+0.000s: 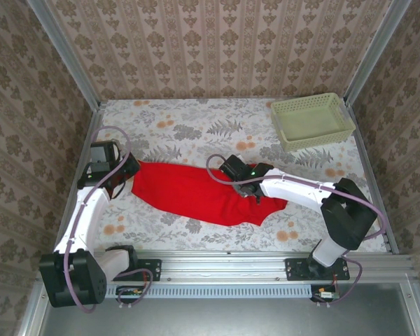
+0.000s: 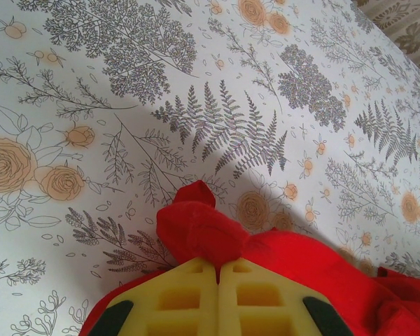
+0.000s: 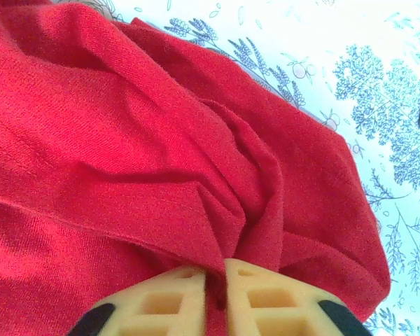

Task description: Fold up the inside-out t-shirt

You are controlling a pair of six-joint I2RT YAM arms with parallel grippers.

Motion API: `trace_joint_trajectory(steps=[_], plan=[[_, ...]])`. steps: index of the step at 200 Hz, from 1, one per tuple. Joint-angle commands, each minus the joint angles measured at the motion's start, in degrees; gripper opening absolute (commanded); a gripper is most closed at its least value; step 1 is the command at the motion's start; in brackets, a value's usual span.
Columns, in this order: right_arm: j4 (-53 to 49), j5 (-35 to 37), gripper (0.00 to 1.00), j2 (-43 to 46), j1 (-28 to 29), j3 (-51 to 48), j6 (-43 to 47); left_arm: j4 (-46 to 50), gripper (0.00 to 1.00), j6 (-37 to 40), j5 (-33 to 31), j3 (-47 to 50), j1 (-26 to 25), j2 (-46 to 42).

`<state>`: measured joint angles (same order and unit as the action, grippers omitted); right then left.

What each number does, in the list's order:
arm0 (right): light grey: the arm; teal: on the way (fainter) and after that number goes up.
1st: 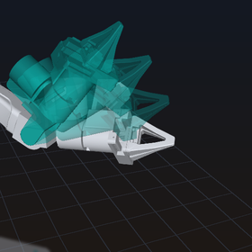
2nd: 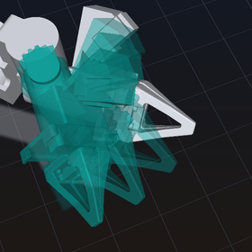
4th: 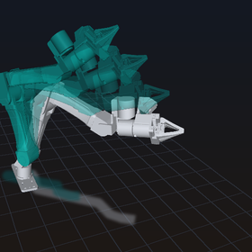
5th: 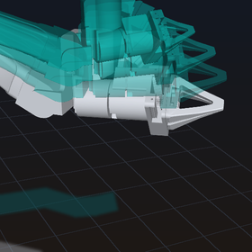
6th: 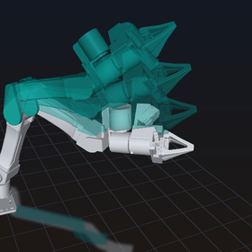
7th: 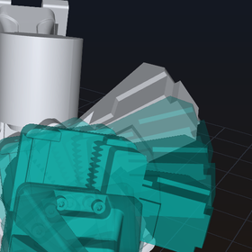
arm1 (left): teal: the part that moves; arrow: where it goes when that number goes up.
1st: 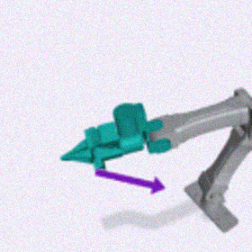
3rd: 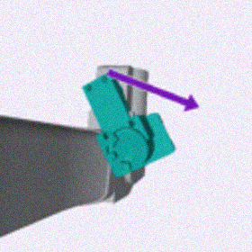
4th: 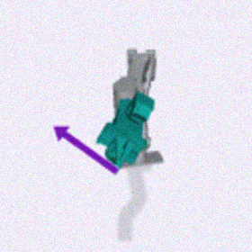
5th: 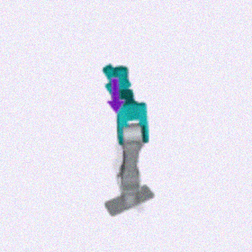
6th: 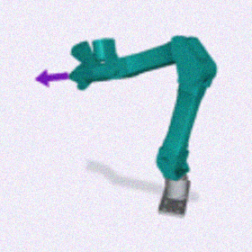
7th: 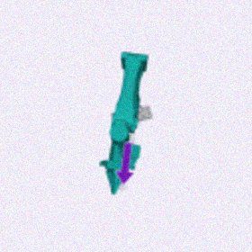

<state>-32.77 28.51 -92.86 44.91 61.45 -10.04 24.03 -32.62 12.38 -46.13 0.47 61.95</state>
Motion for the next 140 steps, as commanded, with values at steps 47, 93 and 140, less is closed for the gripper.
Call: trace_joint_trajectory(steps=[47,93,140], plan=[[-5.45,7.69,0.0,6.75,-0.3,4.98,-0.42,1.92,0.0,0.27,0.37,-2.73,0.49,-1.98],[-11.88,14.81,0.0,20.12,-2.34,14.74,2.22,3.13,0.0,0.65,1.51,-9.44,0.84,-6.75],[-17.19,16.31,0.0,25.88,-1.78,33.53,6.16,-4.58,0.0,-5.06,8.73,-17.7,0.73,-14.12]])
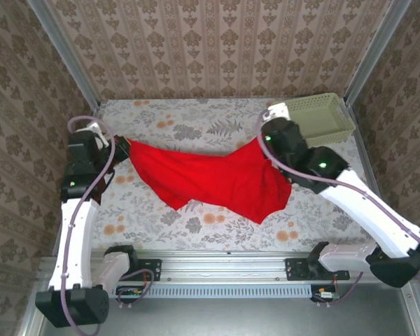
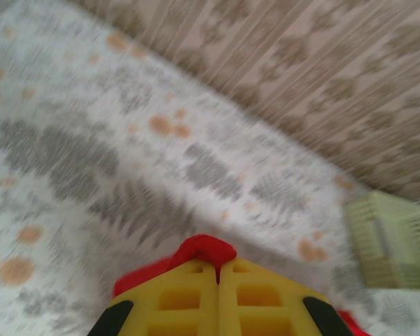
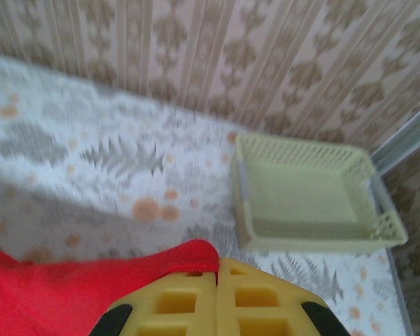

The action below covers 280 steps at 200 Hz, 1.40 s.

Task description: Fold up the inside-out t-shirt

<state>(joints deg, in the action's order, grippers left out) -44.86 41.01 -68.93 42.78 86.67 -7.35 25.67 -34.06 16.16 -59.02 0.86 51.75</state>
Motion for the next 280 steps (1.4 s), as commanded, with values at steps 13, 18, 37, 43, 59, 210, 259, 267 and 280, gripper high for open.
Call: trace_joint_trajectory(steps=[13,18,37,43,59,210,259,267,280], plan=[[-6.12,3.73,0.0,3.01,0.54,14.9,4.74,-7.27,0.0,-3.96,4.97,-7.39,0.3,-6.13],[-6.56,3.57,0.0,3.32,0.7,17.39,5.24,-7.56,0.0,-3.93,4.89,-8.22,0.28,-6.97],[-9.3,2.49,0.0,3.96,1.59,27.81,6.21,-8.27,0.0,-3.9,4.71,-10.7,0.35,-10.57],[-10.22,1.52,0.0,4.06,1.85,30.79,6.29,-8.61,0.0,-3.89,4.85,-11.12,0.32,-11.79],[-12.18,-1.33,0.0,4.45,2.16,36.87,5.54,-9.64,0.0,-3.9,5.03,-11.96,0.36,-15.09],[0.61,-10.93,0.0,-13.01,-14.74,17.55,3.02,-4.86,0.0,-1.66,8.13,-10.71,1.14,23.04],[-6.46,-23.73,0.0,-36.75,-26.2,51.3,-2.31,-4.58,0.0,-5.06,12.09,-35.07,4.59,43.5],[-8.97,-26.36,0.0,-41.11,-27.47,61.97,-2.93,-5.02,0.0,-6.22,13.5,-40.37,5.39,45.78],[-10.87,-29.51,0.0,-47.88,-28.95,78.59,-3.99,-4.77,0.0,-7.32,14.48,-49.47,6.53,48.48]])
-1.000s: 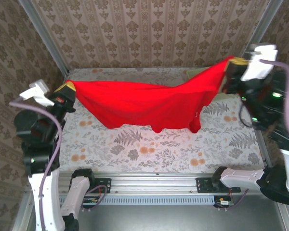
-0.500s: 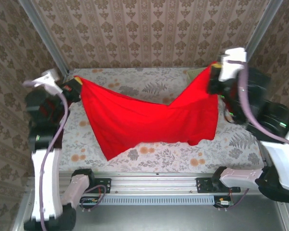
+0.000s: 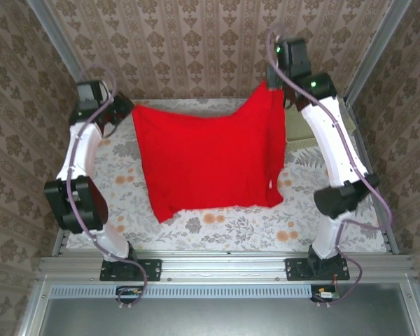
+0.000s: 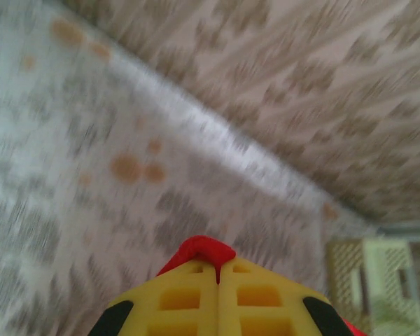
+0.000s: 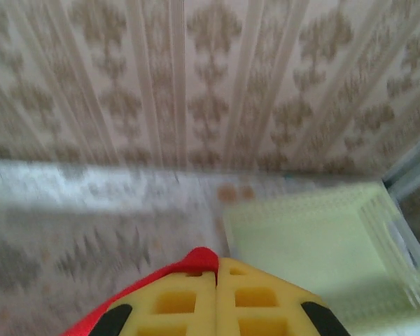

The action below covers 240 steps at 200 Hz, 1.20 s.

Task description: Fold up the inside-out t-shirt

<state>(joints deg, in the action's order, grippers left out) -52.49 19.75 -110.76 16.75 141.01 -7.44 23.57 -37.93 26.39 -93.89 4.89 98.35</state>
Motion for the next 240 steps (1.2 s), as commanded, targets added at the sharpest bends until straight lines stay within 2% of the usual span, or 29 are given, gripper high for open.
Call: trace_joint_trajectory(steps=[1,8,15,24,35,48,64,90,111,127,144,159,173,188,205,240], plan=[[-3.24,-8.42,0.0,-6.53,-3.03,25.56,-3.94,-2.66,0.0,-3.55,4.36,-15.2,2.59,2.09],[-2.04,-9.4,0.0,-8.16,-3.5,31.24,-4.3,-2.38,0.0,-3.63,4.9,-20.64,3.06,3.23],[0.68,-10.1,0.0,-7.89,-3.95,32.66,-4.82,-1.69,0.0,-3.5,5.27,-26.05,3.44,4.48],[5.59,-11.57,0.0,-5.21,-4.46,29.52,-5.46,-0.77,0.0,-3.71,6.14,-32.68,4.17,5.62],[13.42,-13.44,0.0,-0.43,-4.75,21.24,-5.99,-1.45,0.0,-4.47,7.76,-38.45,5.23,5.99],[20.56,-14.66,0.0,4.52,-4.76,13.6,-6.57,-3.99,0.0,-5.13,8.74,-40.68,6.29,4.47],[19.98,-15.88,0.0,4.92,-4.88,15.53,-6.63,-6.31,0.0,-3.98,9.58,-38.15,6.78,0.63],[13.94,-21.71,0.0,4.34,-4.44,18.5,-5.69,-16.27,0.0,-3.16,9.95,-19.05,6.8,-10.49],[7.45,-21.04,0.0,7.16,-1.86,11.23,-2.17,-19.86,0.0,-2.67,9.56,-1.68,6.77,-19.45],[6.47,-18.6,0.0,13.53,0.59,-4.35,-1.48,-24.49,0.0,-4.09,9.99,12.52,6.27,-25.38],[12.78,-16.29,0.0,24.87,2.58,-29.53,-3.19,-24.79,0.0,-4.16,12.19,24.09,3.89,-30.32],[16.58,-15.81,0.0,34.61,2.59,-48.07,-7.71,-19.36,0.0,-0.37,10.83,31.67,-0.28,-34.56],[16.39,-15.82,0.0,40.57,2.58,-60.81,-11.39,-13.05,0.0,3.42,4.62,38.35,-4.35,-38.77],[15.47,-17.11,0.0,45.99,2.59,-71.54,-14.37,-9.61,0.0,5.34,2.86,46.09,-6.13,-42.82],[13.68,-15.17,0.0,51.83,2.43,-81.51,-17.73,-6.38,0.0,5.94,1.85,53.39,-6.45,-47.08],[6.86,-10.81,0.0,62.69,0.95,-92.16,-24.85,-3.03,0.0,3.77,0.76,65.68,-8.36,-56.12]])
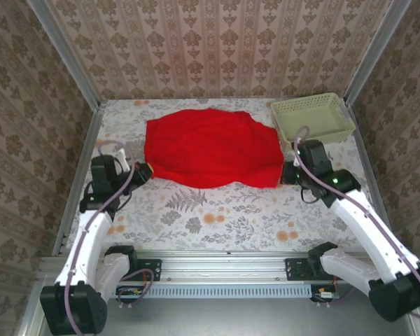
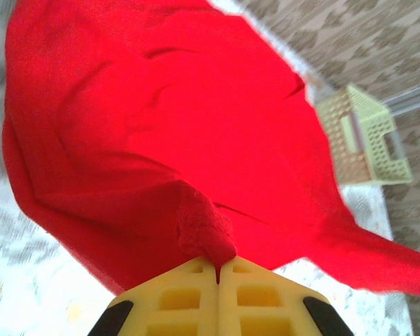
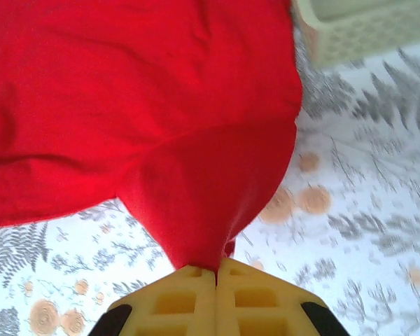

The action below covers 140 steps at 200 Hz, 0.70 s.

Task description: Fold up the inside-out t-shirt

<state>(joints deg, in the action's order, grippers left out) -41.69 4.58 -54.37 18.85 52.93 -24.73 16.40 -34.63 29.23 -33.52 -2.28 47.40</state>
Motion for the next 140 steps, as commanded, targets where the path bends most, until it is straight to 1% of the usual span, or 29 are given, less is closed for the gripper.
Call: trace_joint_trajectory(steps=[1,19,45,60,67,79,94,102,107,115,122,140], plan=[[-4.06,4.46,0.0,6.56,-1.25,-4.2,-7.72,4.24,0.0,0.37,-2.12,5.61,-1.26,-5.45],[-7.35,6.51,0.0,11.42,-2.24,-5.97,-11.69,6.06,0.01,-1.6,-3.33,9.76,-2.18,-10.25],[-11.58,9.74,0.0,16.47,-2.84,-6.78,-15.57,11.15,0.04,-3.43,-4.9,12.65,-2.9,-16.65],[-12.98,9.62,0.0,18.25,-2.79,-7.99,-17.36,15.2,0.05,-4.53,-6.54,13.66,-3.0,-20.45],[-13.66,9.48,0.0,18.88,-2.81,-8.67,-18.37,17.11,0.07,-5.12,-7.41,14.12,-3.14,-22.45],[-14.48,9.44,0.0,20.19,-2.85,-10.08,-19.78,19.89,0.18,-7.03,-9.01,15.34,-3.5,-26.05],[-15.01,10.45,0.0,21.89,-2.9,-11.64,-20.94,22.22,0.28,-9.48,-10.28,16.38,-3.84,-30.39],[-14.89,10.85,0.0,22.55,-2.94,-11.96,-21.27,24.24,0.36,-10.33,-11.65,15.86,-3.87,-32.28],[-14.72,11.02,0.0,22.72,-2.93,-11.97,-21.32,25.42,0.43,-10.76,-12.84,15.39,-3.94,-33.09],[-14.76,11.67,0.07,22.68,-2.94,-11.59,-21.3,26.08,0.51,-11.38,-14.01,14.73,-4.28,-33.67],[-14.54,12.04,0.13,22.53,-2.9,-11.13,-20.92,26.25,0.54,-11.68,-15.25,13.9,-4.66,-33.23],[-13.34,11.59,0.15,21.46,-2.92,-9.58,-19.08,28.17,0.58,-10.78,-20.01,10.16,-7.58,-27.84]])
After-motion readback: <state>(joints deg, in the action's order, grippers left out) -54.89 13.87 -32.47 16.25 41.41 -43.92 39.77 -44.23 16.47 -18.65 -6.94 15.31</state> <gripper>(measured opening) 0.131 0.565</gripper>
